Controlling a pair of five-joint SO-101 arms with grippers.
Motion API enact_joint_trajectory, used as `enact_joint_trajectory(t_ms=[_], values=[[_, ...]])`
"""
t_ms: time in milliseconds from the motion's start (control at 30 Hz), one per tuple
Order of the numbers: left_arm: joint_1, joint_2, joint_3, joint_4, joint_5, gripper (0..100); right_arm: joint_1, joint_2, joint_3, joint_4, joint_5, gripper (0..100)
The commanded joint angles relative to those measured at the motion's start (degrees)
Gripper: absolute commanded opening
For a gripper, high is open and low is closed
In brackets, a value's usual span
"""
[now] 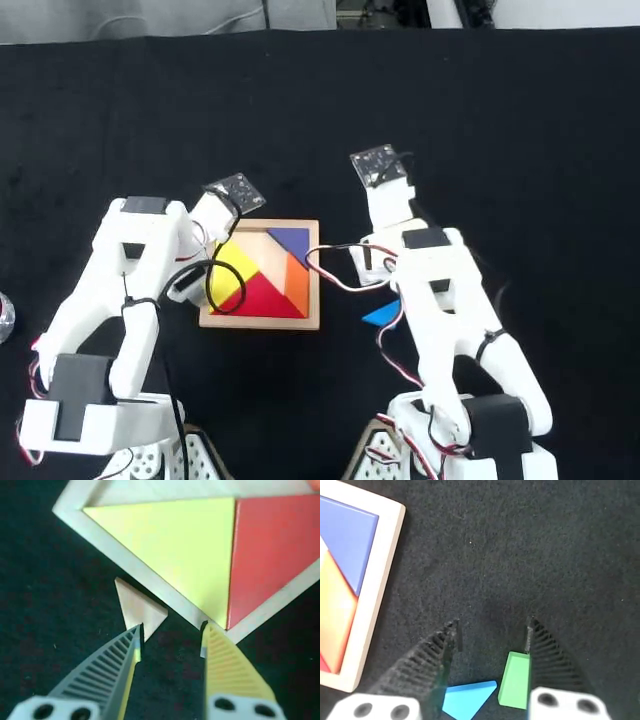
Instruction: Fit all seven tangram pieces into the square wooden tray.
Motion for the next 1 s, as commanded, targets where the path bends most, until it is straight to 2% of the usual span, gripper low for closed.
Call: enact_joint_trajectory(t_ms=[0, 233, 367, 567, 833, 967], values=[[-0.6, -0.3, -0.5, -2.3, -0.7, 20, -0.7, 0.0, -0.6, -0.8, 0.4, 20.4], [-0.7, 0.4, 1.1, -5.2, -0.6, 20, -0.7, 0.0, -0.6, -0.8, 0.4, 20.4], [-0.7, 5.0, -0.3, -5.5, -0.6, 20, -0.7, 0.0, -0.6, -0.8, 0.4, 20.4], [-0.8, 9.6, -5.1, -1.3, -0.8, 20, -0.7, 0.1, -0.6, -0.8, 0.4, 20.4], [-5.1, 9.8, -5.7, -1.1, -7.3, 20, -0.7, 0.1, -0.6, -0.8, 0.4, 20.4], [-6.3, 10.2, -7.1, -0.9, -7.9, 20, -0.8, 0.1, -0.6, -0.8, 0.5, 20.4]])
